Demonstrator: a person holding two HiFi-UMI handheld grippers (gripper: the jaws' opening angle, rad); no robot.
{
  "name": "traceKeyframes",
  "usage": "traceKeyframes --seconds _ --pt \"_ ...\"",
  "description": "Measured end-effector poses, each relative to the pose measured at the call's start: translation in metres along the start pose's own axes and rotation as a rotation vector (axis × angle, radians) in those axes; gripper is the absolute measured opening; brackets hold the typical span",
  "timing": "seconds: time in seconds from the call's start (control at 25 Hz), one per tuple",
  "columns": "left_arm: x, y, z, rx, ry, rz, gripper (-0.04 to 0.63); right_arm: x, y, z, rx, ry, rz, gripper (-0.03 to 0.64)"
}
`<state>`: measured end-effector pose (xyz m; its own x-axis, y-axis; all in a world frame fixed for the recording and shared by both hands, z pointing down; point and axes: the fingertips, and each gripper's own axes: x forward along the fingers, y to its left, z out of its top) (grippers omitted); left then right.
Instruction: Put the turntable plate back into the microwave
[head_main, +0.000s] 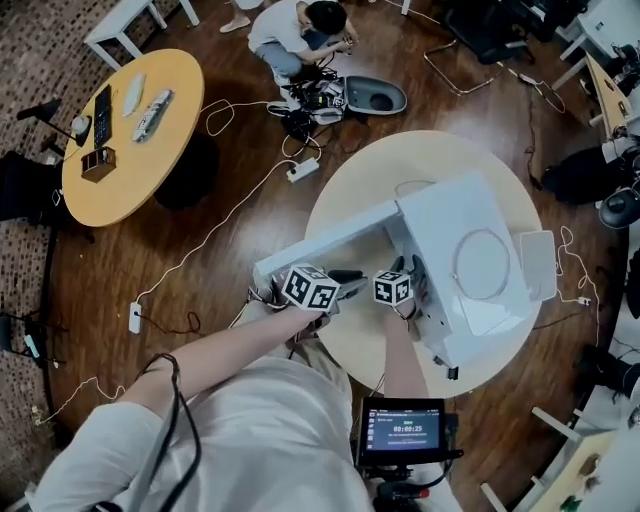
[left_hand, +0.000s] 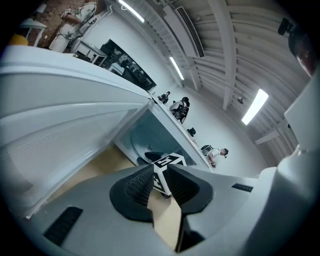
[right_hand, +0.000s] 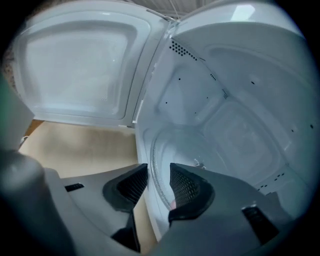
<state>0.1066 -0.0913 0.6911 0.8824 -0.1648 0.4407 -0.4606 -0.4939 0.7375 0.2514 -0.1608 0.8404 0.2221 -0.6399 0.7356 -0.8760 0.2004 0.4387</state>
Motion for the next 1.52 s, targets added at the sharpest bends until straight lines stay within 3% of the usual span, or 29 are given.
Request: traceKeyframes --seconds 0.2,0.68,1.0,1.36,1.52 --pt "-0.003 0.013 -0.005 -0.024 0.012 -0.001 0.084 0.001 -0.003 0.0 -0.07 0.023 -0.045 0.147" --pt "-0.014 0.026 0.0 -0.023 0.025 -0.018 0.084 0.007 -0.021 -0.019 0.003 0.129 -0.058 0.086" --pt "-0.008 0.023 0.0 -0.011 0.035 -0.026 0.084 0.012 -0.026 -0.02 0.091 0.16 -0.003 0.087" --pt "-0.008 0.019 -0.002 0.003 0.033 -0.016 0.084 0.005 -0.015 -0.009 0.352 0.033 0.142 0.091" --pt "-0.011 0.017 -0.006 0.01 0.038 -0.005 0.084 0.009 -0.01 -0.01 0.408 -0.014 0.174 0.138"
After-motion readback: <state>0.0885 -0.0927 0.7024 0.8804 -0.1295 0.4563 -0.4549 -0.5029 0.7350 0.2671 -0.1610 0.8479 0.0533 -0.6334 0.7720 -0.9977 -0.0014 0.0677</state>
